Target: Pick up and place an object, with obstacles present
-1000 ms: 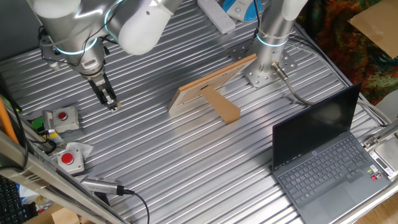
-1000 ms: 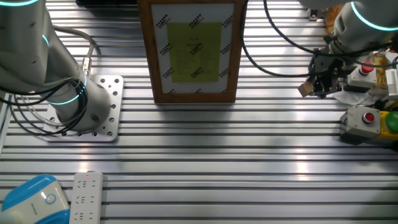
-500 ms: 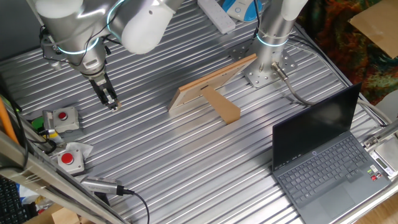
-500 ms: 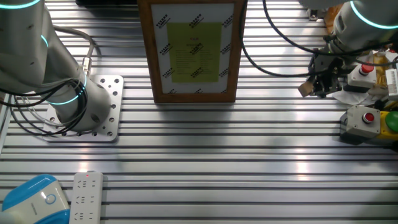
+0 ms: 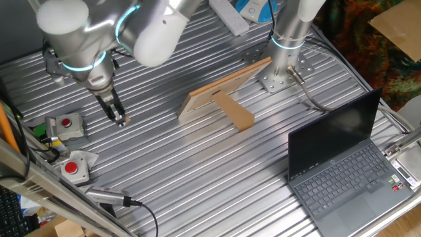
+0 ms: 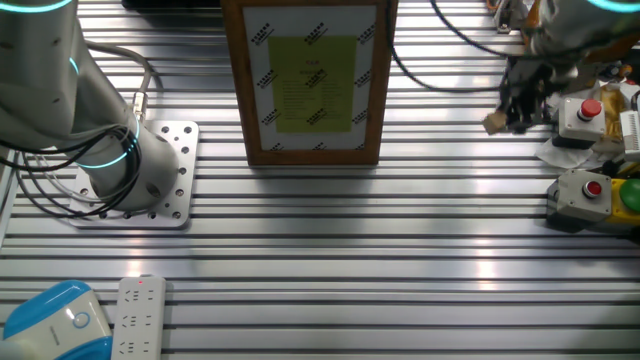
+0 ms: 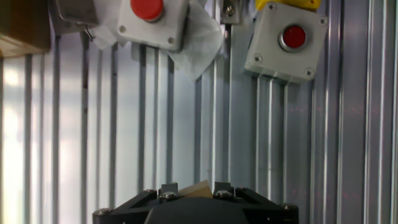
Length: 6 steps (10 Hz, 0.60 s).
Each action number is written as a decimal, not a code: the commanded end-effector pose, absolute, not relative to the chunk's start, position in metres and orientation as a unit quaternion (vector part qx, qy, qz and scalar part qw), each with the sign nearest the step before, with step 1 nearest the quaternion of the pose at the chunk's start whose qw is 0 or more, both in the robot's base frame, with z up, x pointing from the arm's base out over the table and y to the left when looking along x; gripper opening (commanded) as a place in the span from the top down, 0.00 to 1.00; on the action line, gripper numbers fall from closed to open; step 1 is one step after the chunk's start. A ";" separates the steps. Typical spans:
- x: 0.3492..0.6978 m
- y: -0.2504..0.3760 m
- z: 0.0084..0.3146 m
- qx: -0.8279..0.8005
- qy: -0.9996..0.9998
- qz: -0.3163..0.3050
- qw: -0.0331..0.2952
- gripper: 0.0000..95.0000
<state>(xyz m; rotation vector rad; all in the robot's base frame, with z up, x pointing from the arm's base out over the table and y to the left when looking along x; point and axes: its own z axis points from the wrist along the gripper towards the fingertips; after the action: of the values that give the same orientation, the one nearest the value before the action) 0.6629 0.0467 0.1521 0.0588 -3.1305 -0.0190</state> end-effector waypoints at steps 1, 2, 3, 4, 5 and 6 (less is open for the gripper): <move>0.663 0.063 0.159 0.008 -1.000 0.000 0.009 1.00; 0.660 0.069 0.160 0.005 -1.000 0.003 0.009 1.00; 0.656 0.079 0.162 0.000 -1.000 0.007 0.009 1.00; 0.652 0.086 0.163 -0.002 -1.000 0.010 0.010 1.00; 0.648 0.094 0.164 -0.008 -1.000 0.010 0.012 1.00; 0.644 0.102 0.165 -0.013 -1.000 0.011 0.011 1.00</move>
<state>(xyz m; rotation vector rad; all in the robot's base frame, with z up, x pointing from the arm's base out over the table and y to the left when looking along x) 0.6428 0.1011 0.1646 -0.0406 -3.1210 0.0325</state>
